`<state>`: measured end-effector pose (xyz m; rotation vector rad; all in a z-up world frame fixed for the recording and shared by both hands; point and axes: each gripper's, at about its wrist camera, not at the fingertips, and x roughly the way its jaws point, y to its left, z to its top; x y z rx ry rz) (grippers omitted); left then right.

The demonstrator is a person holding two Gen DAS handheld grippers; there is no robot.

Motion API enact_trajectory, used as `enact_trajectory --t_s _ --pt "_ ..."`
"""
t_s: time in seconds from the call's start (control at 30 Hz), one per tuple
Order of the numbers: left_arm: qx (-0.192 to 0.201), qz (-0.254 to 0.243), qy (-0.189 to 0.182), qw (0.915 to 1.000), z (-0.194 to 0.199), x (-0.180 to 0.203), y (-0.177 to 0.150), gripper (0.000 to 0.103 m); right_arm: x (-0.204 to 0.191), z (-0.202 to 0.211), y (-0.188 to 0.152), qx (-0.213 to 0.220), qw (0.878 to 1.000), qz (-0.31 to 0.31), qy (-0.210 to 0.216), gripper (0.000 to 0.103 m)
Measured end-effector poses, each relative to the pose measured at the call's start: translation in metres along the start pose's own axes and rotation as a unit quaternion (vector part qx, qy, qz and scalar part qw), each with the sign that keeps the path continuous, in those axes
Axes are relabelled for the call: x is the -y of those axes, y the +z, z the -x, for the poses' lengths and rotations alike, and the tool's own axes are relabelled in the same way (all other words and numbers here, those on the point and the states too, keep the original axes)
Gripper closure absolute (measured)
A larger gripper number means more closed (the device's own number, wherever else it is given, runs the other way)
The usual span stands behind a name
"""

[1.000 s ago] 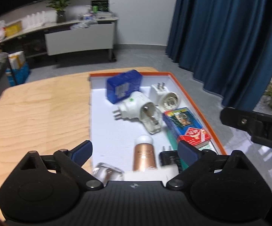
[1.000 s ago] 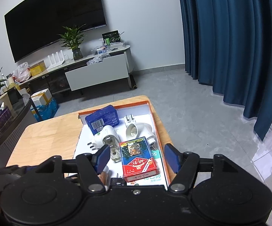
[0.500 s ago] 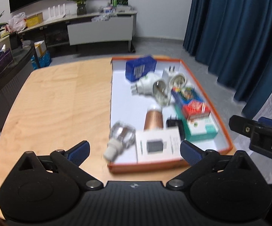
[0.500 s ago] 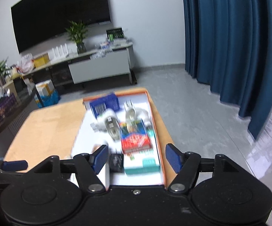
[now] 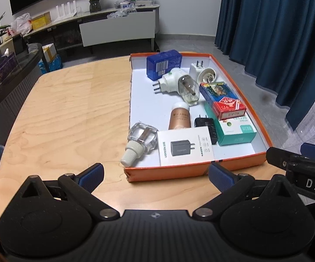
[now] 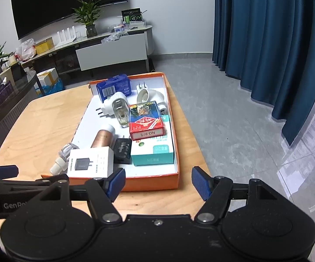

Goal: Organize rigid objects
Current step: 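Open both tools and withdraw them up from the box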

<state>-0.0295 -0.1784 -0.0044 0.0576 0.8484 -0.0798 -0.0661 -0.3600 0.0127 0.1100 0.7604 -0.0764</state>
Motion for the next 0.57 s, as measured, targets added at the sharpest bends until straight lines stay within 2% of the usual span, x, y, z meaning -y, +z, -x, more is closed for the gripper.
enact_trajectory --t_s 0.57 --pt "-0.001 -0.011 -0.018 0.9998 -0.0033 0.006 -0.0036 0.0 0.0026 -0.0022 -0.001 -0.008 1.0 -0.002 -0.009 0.023"
